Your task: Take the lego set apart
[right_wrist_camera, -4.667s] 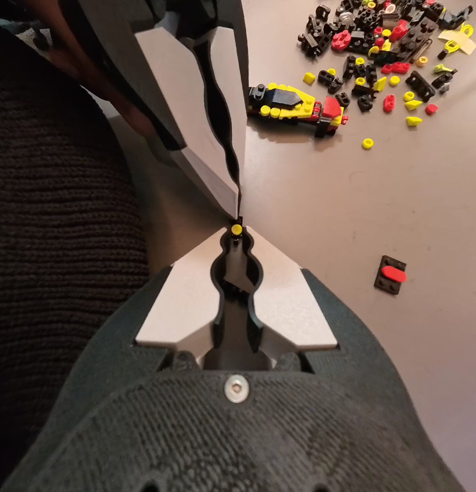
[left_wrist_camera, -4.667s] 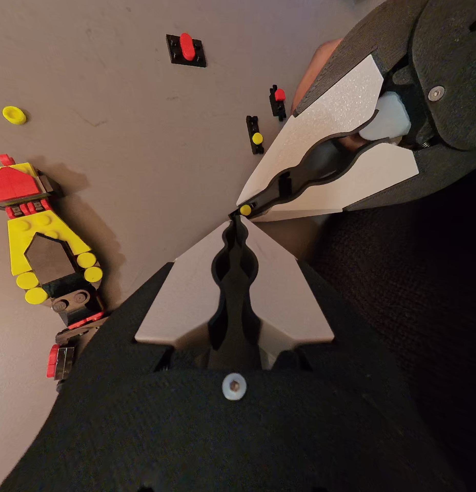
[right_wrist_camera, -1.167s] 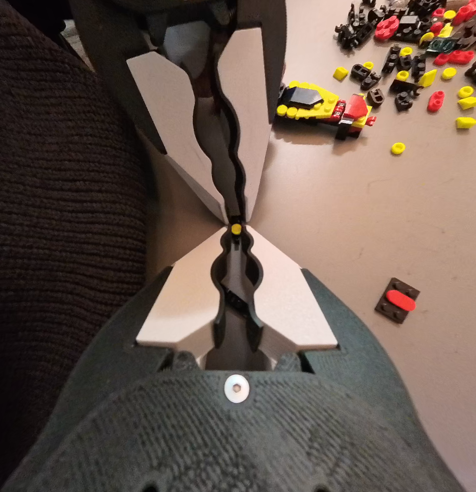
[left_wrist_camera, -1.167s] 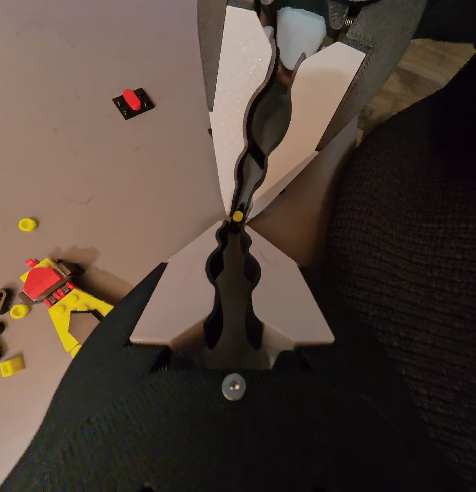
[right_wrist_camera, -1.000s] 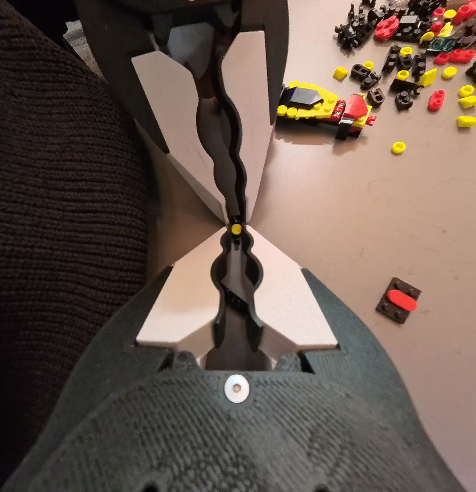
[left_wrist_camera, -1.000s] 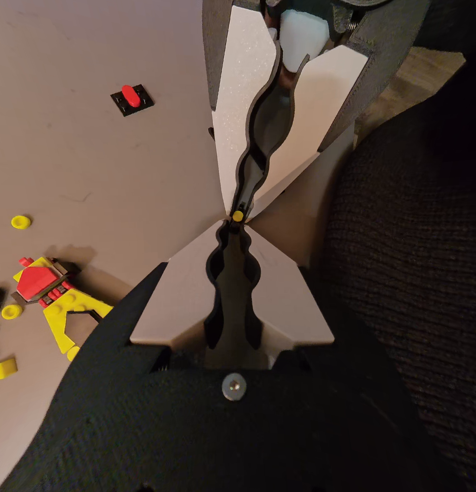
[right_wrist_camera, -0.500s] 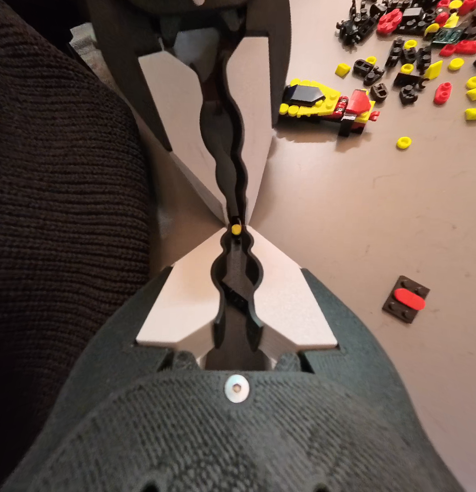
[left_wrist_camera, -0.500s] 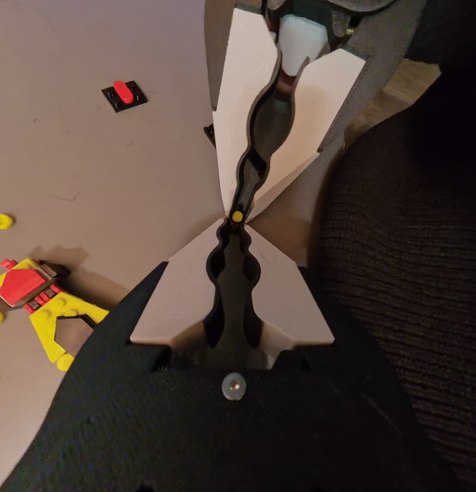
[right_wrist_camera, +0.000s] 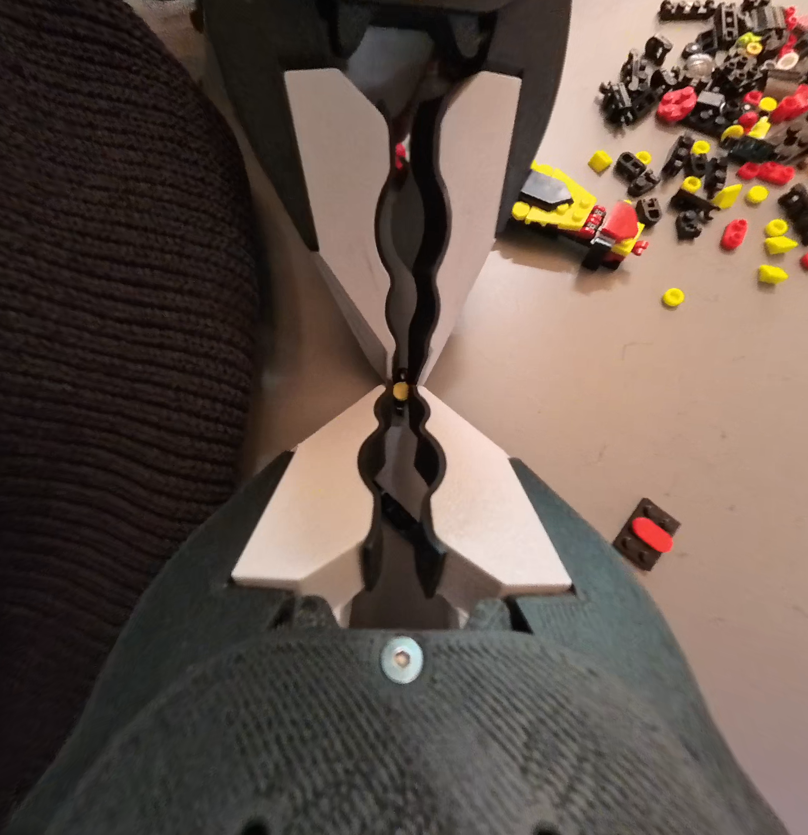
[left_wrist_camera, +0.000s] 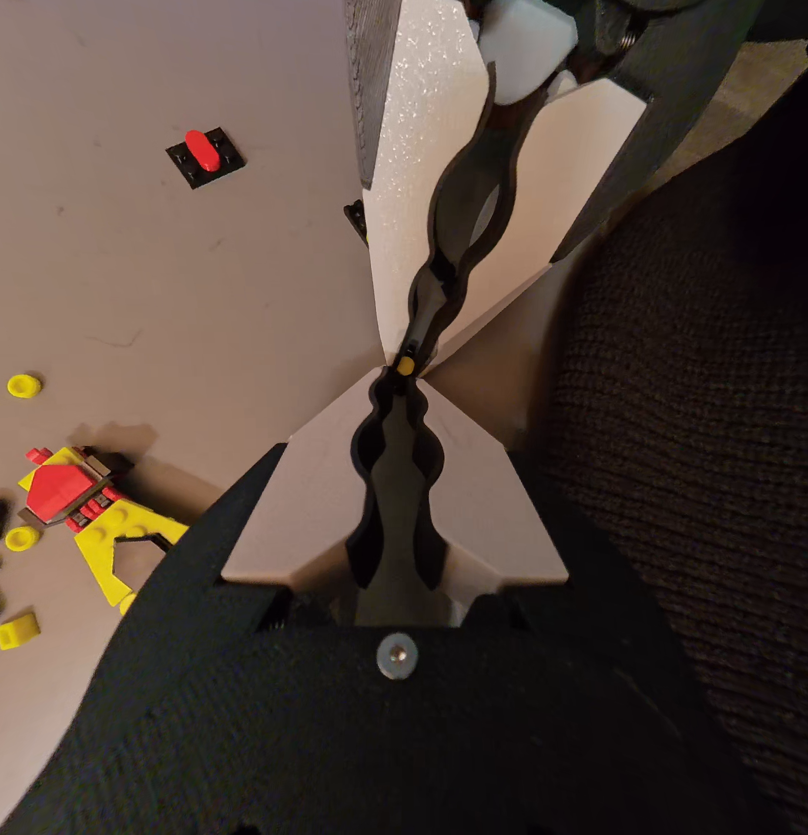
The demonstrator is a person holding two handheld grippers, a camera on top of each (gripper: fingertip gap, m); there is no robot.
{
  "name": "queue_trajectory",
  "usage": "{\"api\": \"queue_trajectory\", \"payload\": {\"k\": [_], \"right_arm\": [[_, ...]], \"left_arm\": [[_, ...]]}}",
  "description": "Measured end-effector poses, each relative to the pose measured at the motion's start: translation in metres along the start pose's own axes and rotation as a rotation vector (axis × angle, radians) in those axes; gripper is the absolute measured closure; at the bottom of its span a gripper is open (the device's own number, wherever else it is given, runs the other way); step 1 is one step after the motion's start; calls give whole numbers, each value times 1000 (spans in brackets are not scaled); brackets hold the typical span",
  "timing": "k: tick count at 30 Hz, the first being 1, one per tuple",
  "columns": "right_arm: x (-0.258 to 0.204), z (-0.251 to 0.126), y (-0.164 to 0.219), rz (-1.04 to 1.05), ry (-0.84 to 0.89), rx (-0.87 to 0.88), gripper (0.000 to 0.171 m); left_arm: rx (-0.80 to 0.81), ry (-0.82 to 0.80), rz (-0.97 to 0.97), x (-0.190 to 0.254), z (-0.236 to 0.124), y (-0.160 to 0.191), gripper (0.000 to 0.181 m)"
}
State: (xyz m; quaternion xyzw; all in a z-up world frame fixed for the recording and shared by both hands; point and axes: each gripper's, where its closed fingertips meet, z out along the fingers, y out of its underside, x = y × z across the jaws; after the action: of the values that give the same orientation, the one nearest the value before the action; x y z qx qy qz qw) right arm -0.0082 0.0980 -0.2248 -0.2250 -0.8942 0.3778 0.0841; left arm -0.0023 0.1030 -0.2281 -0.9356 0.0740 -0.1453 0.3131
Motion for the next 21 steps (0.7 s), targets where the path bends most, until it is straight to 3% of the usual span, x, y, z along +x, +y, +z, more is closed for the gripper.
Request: {"api": "queue_trajectory", "payload": {"k": [9, 18, 19, 21], "right_arm": [[-1, -4, -2, -43, -15, 38, 166], [3, -10, -4, 136, -82, 115, 166], [3, -13, -7, 153, -89, 136, 167], [15, -39, -47, 301, -133, 400, 170]], "left_arm": [[-65, -39, 30, 0, 0, 2, 173], [-56, -108, 85, -4, 2, 0, 172], [-54, -113, 92, -4, 2, -1, 172], [-56, -100, 86, -3, 3, 1, 172]]}}
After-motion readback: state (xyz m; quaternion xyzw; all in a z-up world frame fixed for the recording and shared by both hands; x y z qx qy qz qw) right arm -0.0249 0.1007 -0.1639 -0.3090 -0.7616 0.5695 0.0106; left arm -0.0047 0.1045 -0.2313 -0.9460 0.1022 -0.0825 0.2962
